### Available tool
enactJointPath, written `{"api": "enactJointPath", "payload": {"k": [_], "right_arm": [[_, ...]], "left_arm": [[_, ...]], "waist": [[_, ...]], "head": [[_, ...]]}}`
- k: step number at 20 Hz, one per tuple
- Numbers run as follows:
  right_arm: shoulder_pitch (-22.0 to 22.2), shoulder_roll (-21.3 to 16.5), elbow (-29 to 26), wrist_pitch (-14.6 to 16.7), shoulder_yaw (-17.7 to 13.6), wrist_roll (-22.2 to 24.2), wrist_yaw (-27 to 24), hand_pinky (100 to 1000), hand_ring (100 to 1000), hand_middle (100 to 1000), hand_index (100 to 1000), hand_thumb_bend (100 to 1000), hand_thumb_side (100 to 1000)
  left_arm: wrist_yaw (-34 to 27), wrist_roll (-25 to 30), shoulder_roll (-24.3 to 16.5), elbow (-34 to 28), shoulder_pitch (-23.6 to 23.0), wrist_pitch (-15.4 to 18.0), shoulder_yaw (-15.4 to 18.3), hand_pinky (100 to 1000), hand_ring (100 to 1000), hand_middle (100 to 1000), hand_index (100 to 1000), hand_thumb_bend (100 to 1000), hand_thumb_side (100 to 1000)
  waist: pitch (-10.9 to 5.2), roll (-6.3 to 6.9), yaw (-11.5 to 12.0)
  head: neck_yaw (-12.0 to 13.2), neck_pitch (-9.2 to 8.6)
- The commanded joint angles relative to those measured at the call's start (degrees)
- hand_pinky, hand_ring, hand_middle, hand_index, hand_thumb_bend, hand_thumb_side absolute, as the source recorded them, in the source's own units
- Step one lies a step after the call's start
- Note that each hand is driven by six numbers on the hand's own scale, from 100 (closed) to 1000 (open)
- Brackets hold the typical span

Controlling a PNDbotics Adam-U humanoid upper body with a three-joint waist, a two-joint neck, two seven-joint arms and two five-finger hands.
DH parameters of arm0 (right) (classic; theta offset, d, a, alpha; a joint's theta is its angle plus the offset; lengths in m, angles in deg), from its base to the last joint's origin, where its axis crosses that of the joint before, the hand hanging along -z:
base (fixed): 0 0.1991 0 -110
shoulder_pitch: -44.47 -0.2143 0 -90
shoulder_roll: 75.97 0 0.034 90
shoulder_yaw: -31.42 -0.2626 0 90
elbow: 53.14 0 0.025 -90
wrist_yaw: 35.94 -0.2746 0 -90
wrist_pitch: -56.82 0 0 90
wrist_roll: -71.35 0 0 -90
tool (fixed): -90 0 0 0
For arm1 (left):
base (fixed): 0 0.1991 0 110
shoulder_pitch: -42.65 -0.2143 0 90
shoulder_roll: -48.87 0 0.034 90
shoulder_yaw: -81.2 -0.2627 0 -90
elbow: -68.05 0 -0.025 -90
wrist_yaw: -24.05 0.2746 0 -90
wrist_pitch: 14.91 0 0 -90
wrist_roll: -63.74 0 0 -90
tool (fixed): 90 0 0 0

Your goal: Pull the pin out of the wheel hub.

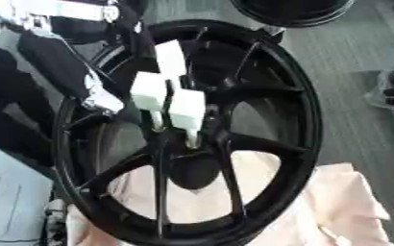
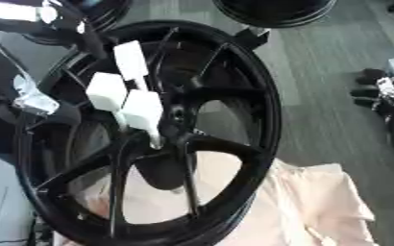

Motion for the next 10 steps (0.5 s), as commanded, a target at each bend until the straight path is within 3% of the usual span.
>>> {"api": "enactJointPath", "payload": {"k": [1, 10], "right_arm": [[-0.53, -2.0, -0.78, 0.09, -0.1, 0.22, 0.23, 760, 724, 730, 810, 100, 718], [-0.53, -2.02, -0.71, 0.01, 0.07, 0.35, 0.43, 760, 725, 732, 811, 100, 720]], "left_arm": [[0.5, 1.11, -0.76, 0.13, 0.57, -1.24, 0.59, 780, 786, 732, 803, 574, 477], [0.81, 1.11, -0.45, 0.31, 0.25, -2.16, 1.15, 758, 760, 697, 774, 501, 456]], "waist": [[-1.18, -0.21, -0.08], [-1.15, -0.26, -0.05]], "head": [[-0.01, 0.27], [0.12, 0.32]]}}
